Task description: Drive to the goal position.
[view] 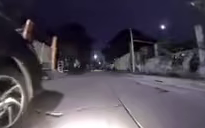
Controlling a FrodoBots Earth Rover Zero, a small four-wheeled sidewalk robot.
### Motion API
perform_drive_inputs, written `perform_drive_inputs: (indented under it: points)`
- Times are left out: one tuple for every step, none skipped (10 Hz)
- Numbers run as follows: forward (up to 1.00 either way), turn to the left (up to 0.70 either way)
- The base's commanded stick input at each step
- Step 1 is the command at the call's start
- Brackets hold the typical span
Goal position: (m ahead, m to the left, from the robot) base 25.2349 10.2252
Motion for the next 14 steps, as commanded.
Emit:
perform_drive_inputs:
  points:
    - [0.5,0.0]
    - [0.5,0.0]
    - [0.5,0.0]
    - [0.5,0.0]
    - [0.5,0.0]
    - [0.5,0.0]
    - [0.5,0.0]
    - [0.5,0.22]
    - [0.5,0.5]
    - [0.5,0.5]
    - [0.5,0.5]
    - [0.5,0.5]
    - [0.5,0.5]
    - [0.5,0.28]
